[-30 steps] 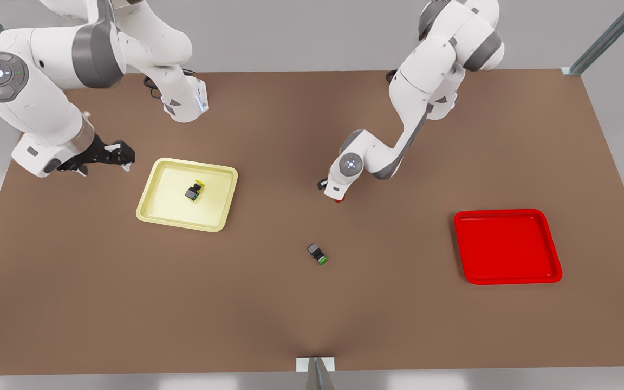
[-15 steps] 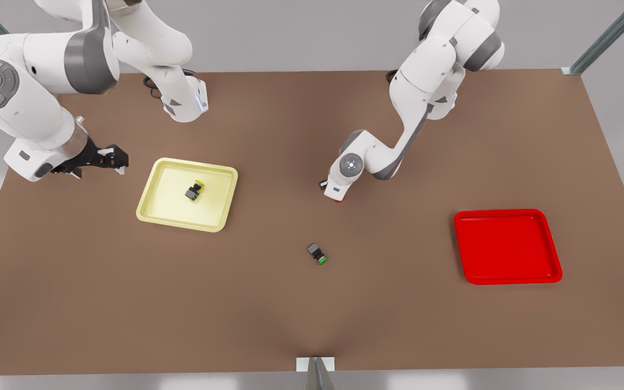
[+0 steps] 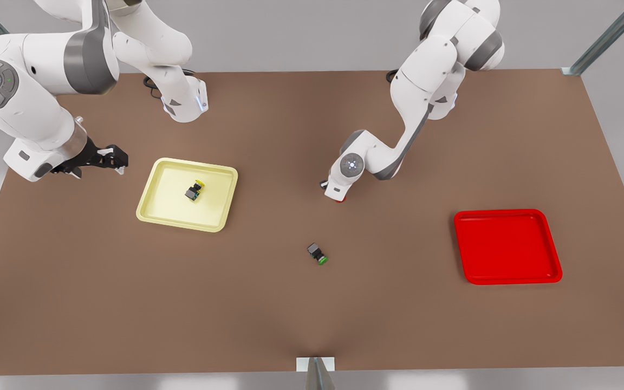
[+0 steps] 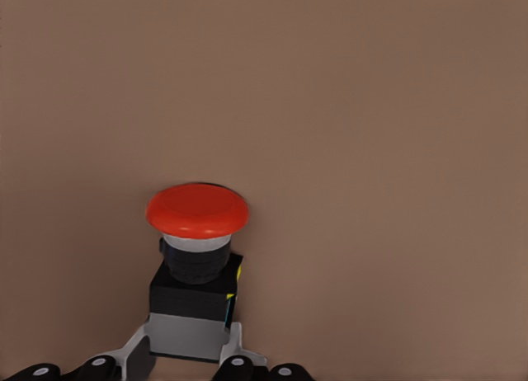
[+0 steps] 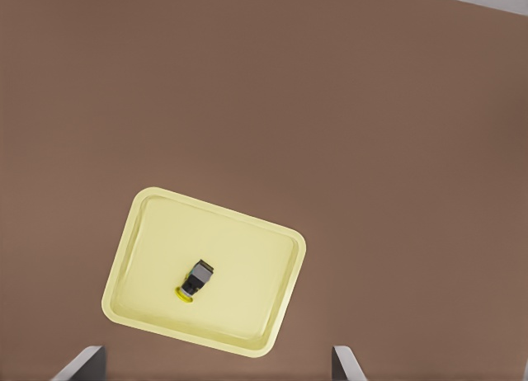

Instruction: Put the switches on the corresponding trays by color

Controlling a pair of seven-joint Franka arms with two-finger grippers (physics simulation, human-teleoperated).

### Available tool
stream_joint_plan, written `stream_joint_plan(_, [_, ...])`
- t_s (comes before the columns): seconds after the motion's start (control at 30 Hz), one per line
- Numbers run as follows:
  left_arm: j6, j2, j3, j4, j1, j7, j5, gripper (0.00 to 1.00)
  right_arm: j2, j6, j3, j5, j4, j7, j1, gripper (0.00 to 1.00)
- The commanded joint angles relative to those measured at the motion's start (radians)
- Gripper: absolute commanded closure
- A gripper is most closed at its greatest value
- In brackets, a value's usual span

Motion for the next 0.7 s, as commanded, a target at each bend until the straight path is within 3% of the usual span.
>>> stream_joint_plan(0.0, [0.000,0.000,0.000,0.000,0.000,0.000,0.000,0.51,0.000,0.000,0.000,0.000,0.000,0.000,0.000,0.00])
stream_joint_plan(0.37, [-0.005,-0.008,0.000,0.005,0.005,0.002,0.002,0.54,-0.002,0.000,0.000,-0.002,0.002,-0.002,0.000,0.00])
stream_joint_plan(0.67, [-0.143,-0.118,0.002,0.035,0.064,0.006,0.011,0.54,-0.002,0.000,0.002,0.000,0.002,-0.002,-0.017,0.00])
